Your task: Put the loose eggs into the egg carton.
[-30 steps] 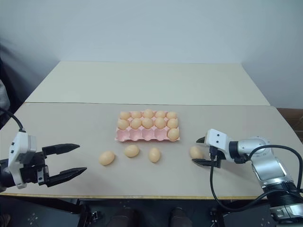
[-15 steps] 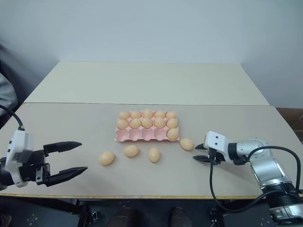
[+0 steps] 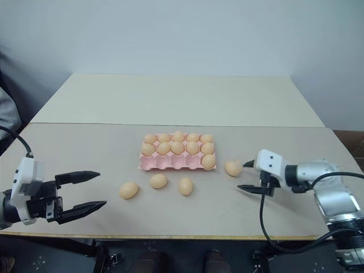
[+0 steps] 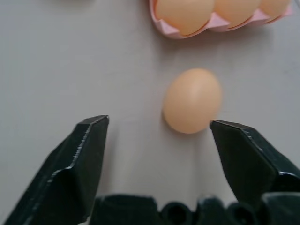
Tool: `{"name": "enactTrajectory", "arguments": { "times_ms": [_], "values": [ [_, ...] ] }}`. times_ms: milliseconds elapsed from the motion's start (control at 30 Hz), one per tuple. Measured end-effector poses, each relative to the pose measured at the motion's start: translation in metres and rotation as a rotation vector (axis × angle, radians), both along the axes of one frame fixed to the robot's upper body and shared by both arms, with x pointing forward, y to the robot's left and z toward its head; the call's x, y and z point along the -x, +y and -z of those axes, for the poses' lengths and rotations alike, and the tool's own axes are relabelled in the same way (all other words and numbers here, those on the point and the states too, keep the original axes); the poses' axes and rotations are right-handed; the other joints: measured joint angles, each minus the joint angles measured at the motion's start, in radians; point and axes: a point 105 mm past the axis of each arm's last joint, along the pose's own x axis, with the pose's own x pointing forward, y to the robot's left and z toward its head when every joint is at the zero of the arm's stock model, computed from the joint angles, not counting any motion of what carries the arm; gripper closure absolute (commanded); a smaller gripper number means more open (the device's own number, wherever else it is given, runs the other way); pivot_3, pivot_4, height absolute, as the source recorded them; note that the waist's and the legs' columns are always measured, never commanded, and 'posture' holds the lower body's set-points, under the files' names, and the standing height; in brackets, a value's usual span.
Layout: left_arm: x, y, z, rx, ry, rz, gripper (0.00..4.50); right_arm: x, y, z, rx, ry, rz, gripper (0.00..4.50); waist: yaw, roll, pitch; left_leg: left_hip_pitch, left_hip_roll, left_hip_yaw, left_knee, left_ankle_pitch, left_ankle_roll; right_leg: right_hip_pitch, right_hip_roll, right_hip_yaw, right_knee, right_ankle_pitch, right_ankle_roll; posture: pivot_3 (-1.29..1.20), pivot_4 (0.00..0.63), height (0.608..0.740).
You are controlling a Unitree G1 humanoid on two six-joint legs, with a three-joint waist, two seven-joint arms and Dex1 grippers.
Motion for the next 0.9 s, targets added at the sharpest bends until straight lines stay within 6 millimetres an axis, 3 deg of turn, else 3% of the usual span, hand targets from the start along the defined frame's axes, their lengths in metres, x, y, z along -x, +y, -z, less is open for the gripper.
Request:
{"name": "enactTrajectory", "arguments": {
  "times_ms": [233, 500, 900],
  "values": [
    [-0.003, -0.001, -0.001, -0.010, -0.015, 0.003, 0.00, -0.012, 0.005, -0.021, -0.026, -0.092, -0.002, 0.03, -0.005, 0.000, 0.000, 0.000, 0.001, 0.000, 0.000, 0.000, 0.000, 0.000, 0.001, 0.000, 0.000, 0.000, 0.000, 0.00, 0.150, 0.740],
    [-0.003, -0.005, -0.004, 0.014, -0.027, 0.025, 0.00, -0.027, 0.021, -0.007, -0.062, -0.072, -0.012, 0.03, -0.004, 0.000, 0.000, 0.000, 0.000, 0.000, 0.000, 0.000, 0.000, 0.000, 0.001, 0.000, 0.000, 0.001, 0.000, 0.00, 0.150, 0.740],
    [-0.007, -0.018, -0.007, 0.038, -0.044, 0.086, 0.00, -0.054, 0.027, 0.015, -0.052, -0.041, 0.012, 0.03, -0.005, 0.000, 0.000, 0.000, 0.000, 0.000, 0.000, 0.000, 0.000, 0.000, 0.001, 0.000, 0.000, 0.002, 0.002, 0.00, 0.150, 0.740]
  ]
}}
